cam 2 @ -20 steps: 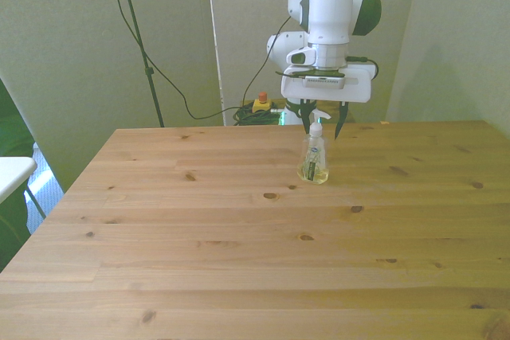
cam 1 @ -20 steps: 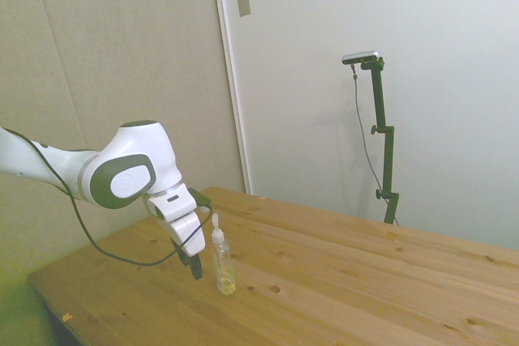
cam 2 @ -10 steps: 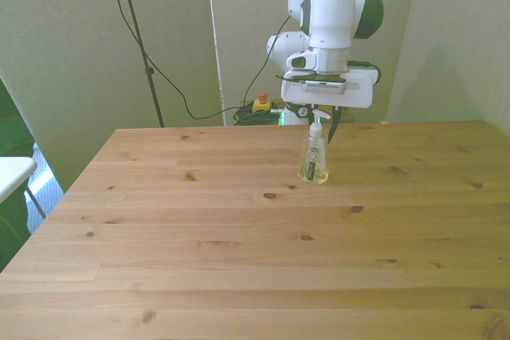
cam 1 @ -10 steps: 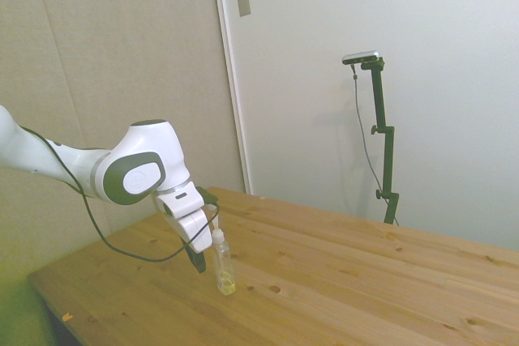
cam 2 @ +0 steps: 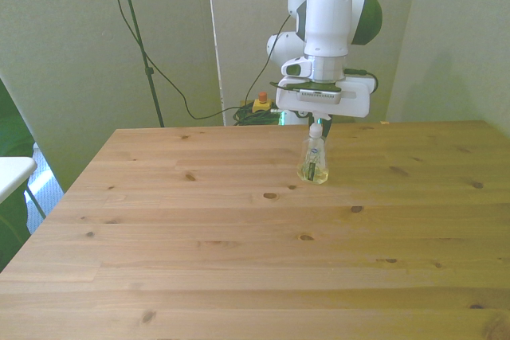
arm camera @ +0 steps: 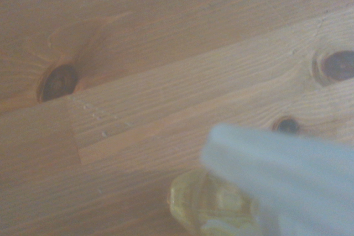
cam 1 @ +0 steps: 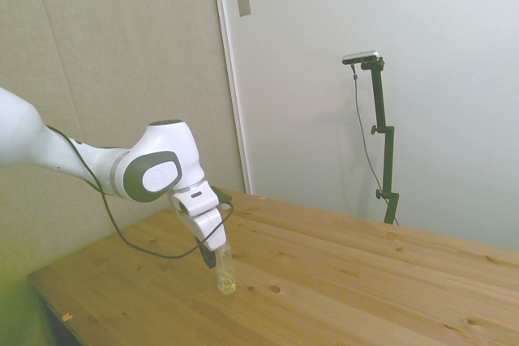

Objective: Knock down the sanitizer

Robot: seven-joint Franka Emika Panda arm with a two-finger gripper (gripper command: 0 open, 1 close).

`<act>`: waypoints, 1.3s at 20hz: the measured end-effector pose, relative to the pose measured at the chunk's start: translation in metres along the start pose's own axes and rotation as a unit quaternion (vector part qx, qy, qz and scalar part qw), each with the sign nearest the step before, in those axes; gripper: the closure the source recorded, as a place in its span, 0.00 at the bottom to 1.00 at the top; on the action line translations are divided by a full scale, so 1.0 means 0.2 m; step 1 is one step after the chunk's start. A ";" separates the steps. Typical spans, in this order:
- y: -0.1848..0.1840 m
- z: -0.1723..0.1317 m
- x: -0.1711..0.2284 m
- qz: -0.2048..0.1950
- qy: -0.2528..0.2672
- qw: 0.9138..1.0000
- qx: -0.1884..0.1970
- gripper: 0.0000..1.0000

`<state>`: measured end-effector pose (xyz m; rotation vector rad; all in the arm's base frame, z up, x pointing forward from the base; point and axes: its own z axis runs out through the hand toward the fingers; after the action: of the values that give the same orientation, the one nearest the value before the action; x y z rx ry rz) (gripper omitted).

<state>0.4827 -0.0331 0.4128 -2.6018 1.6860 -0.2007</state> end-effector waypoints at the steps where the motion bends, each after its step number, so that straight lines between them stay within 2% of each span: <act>1: -0.02 0.01 0.02 0.001 0.000 1.000 0.000 1.00; 9: -0.12 -0.02 0.22 0.020 0.003 1.000 -0.003 1.00; 15: -0.15 0.01 0.40 0.039 0.009 0.999 -0.005 1.00; 26: -0.27 0.01 0.56 0.039 0.016 0.999 -0.004 1.00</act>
<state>0.5772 -0.1142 0.4253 -2.5459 1.7970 -0.2354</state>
